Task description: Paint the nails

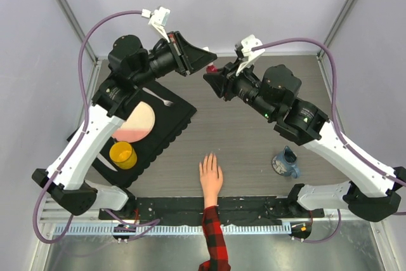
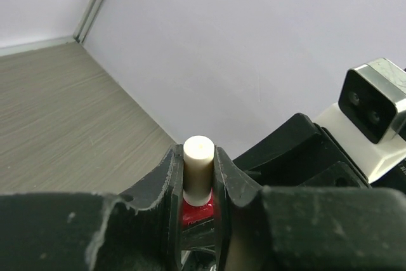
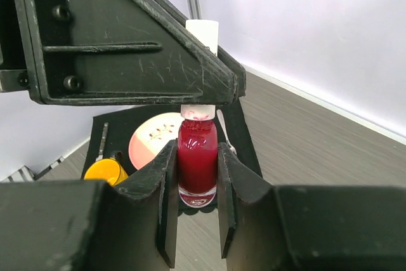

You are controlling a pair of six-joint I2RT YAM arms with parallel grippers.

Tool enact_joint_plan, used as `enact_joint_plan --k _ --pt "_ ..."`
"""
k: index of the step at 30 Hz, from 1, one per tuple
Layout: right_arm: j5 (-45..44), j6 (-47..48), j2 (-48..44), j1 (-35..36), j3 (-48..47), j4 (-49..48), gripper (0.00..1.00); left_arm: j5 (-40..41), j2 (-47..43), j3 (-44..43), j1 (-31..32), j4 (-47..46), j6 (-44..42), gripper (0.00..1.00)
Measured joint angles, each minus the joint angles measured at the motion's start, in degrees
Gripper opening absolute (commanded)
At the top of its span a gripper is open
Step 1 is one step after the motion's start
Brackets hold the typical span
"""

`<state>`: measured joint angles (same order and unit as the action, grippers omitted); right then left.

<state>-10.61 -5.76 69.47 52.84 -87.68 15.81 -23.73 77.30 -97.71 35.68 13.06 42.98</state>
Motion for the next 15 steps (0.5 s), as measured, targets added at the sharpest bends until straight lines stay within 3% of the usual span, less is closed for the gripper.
enact_joint_plan --k 2,4,9,15 --pt "0.2 0.3 0.0 0.0 0.7 -0.4 0.01 0.1 0.1 0.0 0.0 1.0 0.0 0.51" --pt "0.5 0.7 0.0 -0.3 1.4 -0.5 0.01 0.0 0.0 0.0 0.0 1.6 -0.2 0.62" --pt "6.9 -0.5 -0.1 -3.6 2.5 -0.8 0.01 -1.6 -0.8 0.0 -0.7 2.1 -0.2 0.68" --pt "21.8 -5.7 -0.1 -11.0 2.9 -1.3 0.01 -5.9 0.1 -5.5 -4.7 8.0 0.5 0.68"
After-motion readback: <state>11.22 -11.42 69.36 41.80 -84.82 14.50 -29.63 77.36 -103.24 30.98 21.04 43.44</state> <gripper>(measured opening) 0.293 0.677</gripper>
